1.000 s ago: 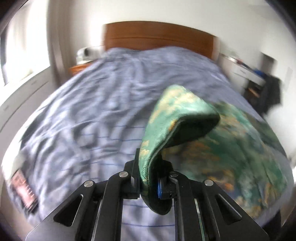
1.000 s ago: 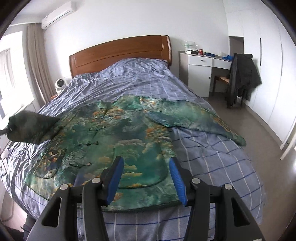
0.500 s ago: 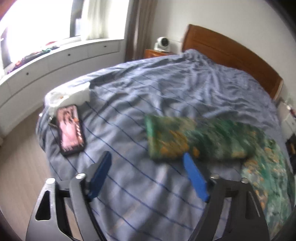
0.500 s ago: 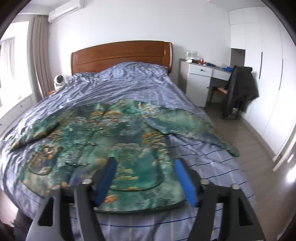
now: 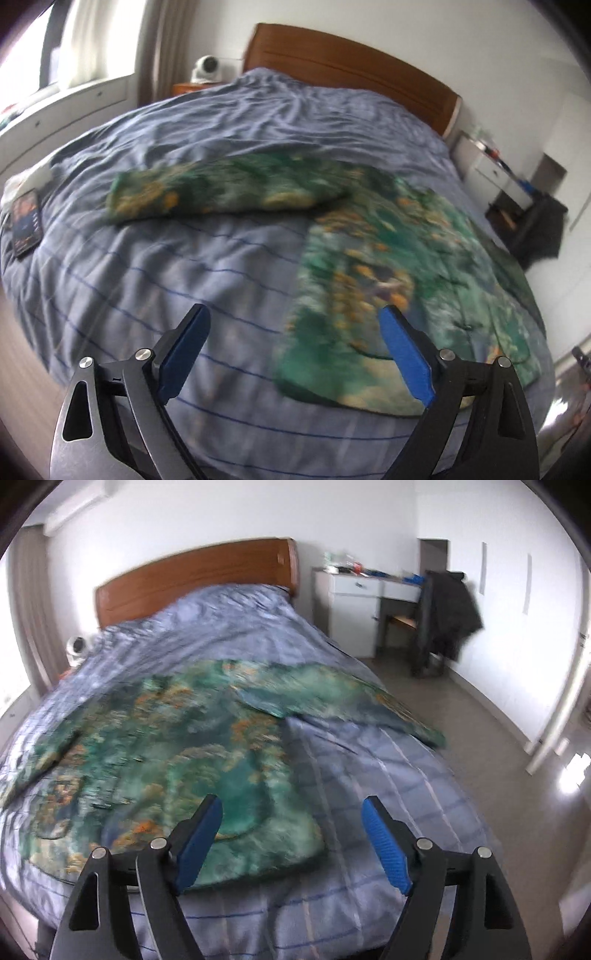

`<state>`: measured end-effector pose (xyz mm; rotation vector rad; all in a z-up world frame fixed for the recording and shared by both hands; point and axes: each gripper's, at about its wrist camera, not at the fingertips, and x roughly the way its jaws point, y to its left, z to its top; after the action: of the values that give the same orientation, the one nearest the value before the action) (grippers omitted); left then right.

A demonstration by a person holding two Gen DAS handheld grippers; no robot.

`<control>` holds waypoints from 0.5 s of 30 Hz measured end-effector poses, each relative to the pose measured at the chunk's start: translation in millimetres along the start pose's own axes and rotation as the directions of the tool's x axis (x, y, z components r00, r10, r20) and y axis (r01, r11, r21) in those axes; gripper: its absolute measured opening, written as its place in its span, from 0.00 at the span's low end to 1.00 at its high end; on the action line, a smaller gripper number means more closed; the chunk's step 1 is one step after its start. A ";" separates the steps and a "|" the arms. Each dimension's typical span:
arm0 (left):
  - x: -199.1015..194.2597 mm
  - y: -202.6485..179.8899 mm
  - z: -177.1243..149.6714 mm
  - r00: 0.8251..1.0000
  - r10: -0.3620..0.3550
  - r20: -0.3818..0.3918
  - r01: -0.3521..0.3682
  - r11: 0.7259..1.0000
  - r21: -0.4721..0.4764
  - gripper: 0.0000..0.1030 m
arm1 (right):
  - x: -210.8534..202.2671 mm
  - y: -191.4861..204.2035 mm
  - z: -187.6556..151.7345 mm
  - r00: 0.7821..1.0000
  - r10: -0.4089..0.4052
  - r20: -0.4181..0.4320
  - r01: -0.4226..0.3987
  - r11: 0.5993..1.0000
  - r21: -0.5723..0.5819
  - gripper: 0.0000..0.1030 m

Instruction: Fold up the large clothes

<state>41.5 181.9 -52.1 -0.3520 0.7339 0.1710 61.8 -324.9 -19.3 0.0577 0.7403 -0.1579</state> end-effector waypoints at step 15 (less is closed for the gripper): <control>-0.8 -67.5 29.8 0.999 0.054 0.008 -0.054 0.969 0.242 1.00 | -52.3 24.3 2.2 0.948 0.092 0.305 -0.028 0.978 -0.209 0.86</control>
<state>78.0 130.3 -13.9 -0.0995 0.7545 0.1314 29.3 -294.8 17.6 -0.1365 0.4324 -0.0305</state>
